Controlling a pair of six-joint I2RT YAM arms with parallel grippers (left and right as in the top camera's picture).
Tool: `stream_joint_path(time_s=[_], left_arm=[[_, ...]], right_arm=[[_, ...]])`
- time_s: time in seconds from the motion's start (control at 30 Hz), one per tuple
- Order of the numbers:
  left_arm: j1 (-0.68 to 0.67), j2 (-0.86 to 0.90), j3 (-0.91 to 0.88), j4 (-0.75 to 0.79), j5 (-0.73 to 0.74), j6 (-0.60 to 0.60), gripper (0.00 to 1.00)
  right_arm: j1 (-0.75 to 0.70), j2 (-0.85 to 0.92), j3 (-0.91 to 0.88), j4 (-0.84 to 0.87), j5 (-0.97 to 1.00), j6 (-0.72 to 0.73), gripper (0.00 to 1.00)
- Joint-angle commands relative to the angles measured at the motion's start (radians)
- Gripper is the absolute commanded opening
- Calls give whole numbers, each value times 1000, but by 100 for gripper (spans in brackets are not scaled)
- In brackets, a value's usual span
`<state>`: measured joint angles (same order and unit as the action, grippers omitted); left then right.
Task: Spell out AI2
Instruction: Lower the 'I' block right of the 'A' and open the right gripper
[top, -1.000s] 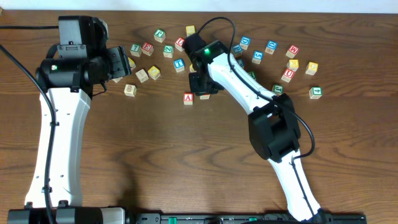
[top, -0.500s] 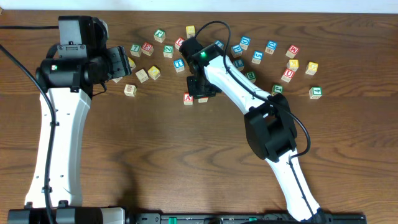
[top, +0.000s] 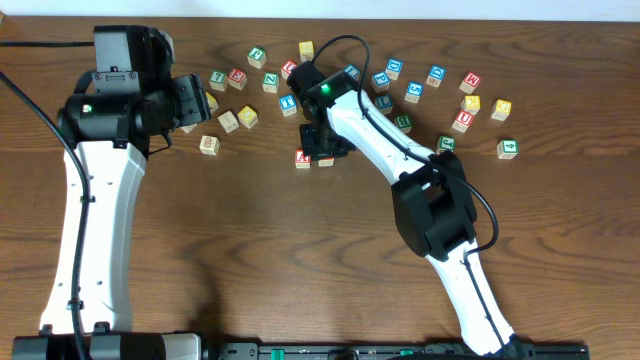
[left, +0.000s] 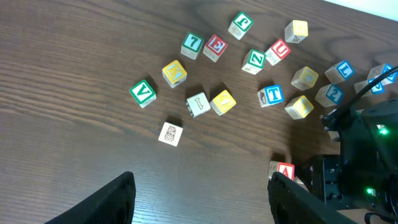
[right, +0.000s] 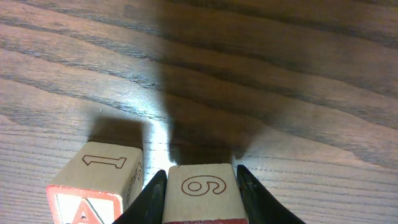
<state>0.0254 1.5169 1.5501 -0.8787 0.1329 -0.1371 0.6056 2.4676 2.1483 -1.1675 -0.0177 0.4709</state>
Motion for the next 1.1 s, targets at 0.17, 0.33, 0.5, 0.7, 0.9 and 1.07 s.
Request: stream_joint_path(time_s=[0.17,0.33,0.5,0.7,0.9,1.07], left_arm=[[2,6,9,1,6,3,67],[2,6,9,1,6,3,67],[2,6,9,2,6,3,68],[2,6,9,2,6,3,67],[2,6,9,2,6,3,67],[2,6,9,2,6,3,68]], right_arm=[[24,20,-4,-17,15,23,30],[24,20,-4,-17,15,23,31],[24,18,-3,0,10,23,31],[13,-26,19,-3,-12,15,31],[3,-100,22,-26,-13,3,33],[-21,-153,22,-61,-12,3,33]])
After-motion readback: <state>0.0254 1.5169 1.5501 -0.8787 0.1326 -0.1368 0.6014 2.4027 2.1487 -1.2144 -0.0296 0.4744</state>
